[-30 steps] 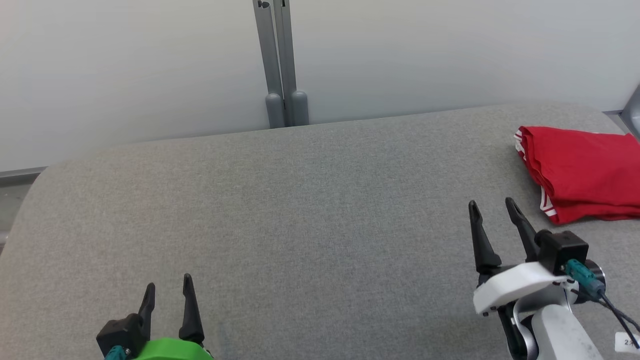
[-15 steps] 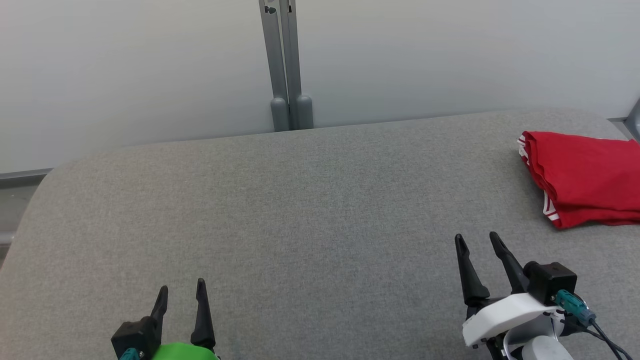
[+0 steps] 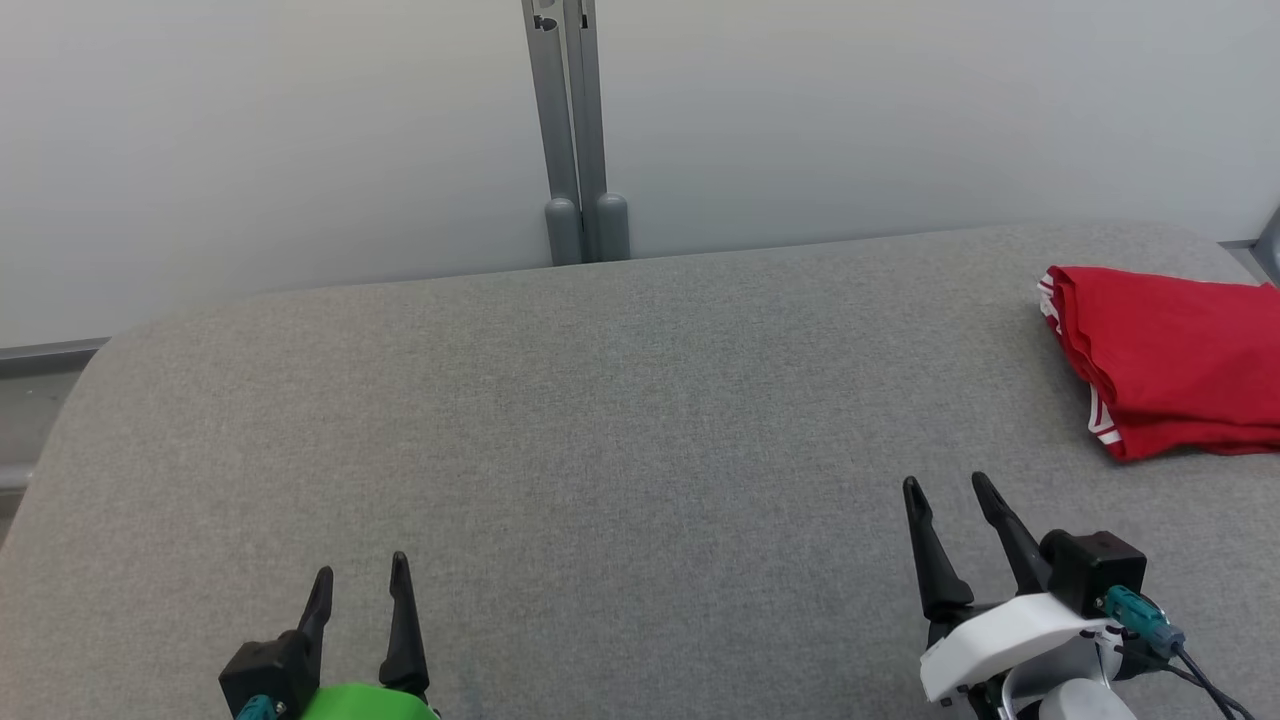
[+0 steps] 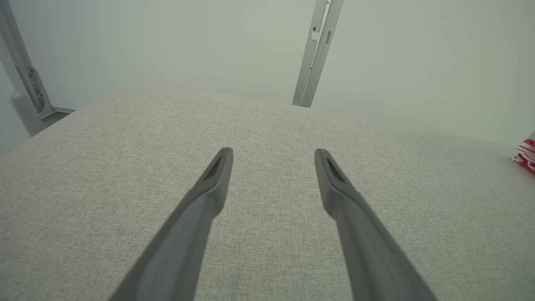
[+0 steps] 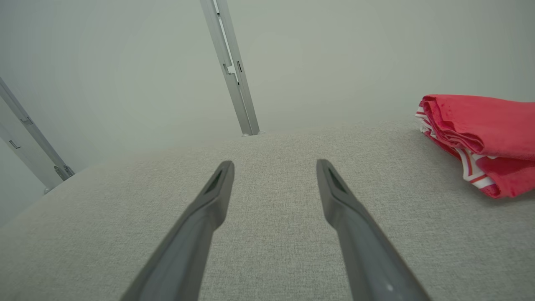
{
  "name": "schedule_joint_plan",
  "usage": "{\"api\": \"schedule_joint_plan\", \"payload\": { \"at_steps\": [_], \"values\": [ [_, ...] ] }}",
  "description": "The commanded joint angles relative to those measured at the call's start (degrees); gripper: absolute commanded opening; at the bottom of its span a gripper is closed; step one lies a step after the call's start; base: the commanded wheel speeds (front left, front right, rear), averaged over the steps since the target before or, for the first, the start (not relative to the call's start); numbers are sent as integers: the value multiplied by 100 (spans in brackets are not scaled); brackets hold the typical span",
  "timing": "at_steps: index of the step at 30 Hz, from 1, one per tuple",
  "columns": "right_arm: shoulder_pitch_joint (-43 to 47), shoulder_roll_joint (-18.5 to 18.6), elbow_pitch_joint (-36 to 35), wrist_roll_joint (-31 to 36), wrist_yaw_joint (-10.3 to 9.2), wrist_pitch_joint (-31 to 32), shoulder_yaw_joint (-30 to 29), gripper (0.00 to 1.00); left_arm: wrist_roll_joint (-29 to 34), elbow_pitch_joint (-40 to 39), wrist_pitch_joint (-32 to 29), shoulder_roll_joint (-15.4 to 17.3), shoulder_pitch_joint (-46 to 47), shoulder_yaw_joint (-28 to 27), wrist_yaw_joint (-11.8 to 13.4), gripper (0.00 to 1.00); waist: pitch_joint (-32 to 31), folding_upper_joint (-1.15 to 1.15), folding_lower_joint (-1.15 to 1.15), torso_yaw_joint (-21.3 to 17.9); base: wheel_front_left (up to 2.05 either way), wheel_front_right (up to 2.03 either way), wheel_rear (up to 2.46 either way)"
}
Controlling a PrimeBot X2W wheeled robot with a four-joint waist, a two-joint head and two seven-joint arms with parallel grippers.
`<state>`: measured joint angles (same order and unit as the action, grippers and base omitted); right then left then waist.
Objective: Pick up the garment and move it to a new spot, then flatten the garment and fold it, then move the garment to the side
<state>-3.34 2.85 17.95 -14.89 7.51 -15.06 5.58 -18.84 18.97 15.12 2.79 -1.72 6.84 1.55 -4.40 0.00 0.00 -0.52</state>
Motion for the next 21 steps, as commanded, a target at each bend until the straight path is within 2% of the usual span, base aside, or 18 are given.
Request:
{"api": "schedule_joint_plan", "payload": {
  "at_steps": [1,6,7,11,21],
  "values": [
    [98,11,8,-21,-4,-14,9,100,10,-23,-1,24,-78,-8,-8,100,-8,0,0,1,0,0,0],
    [125,11,52,-21,-4,-14,24,100,-84,-60,-1,24,-94,35,-85,100,-37,0,0,6,0,0,0],
    [58,0,33,-6,0,0,23,0,-27,-42,1,0,-35,42,-63,0,-37,0,0,6,0,0,0],
    [184,-19,196,-13,0,11,27,0,-28,128,-4,-12,-104,53,-60,0,-40,0,0,6,0,0,0],
    [126,-16,130,-1018,0,291,-136,0,-978,75,-295,-9,26,-139,-171,0,-2,0,0,10,0,0,0]
  ]
}}
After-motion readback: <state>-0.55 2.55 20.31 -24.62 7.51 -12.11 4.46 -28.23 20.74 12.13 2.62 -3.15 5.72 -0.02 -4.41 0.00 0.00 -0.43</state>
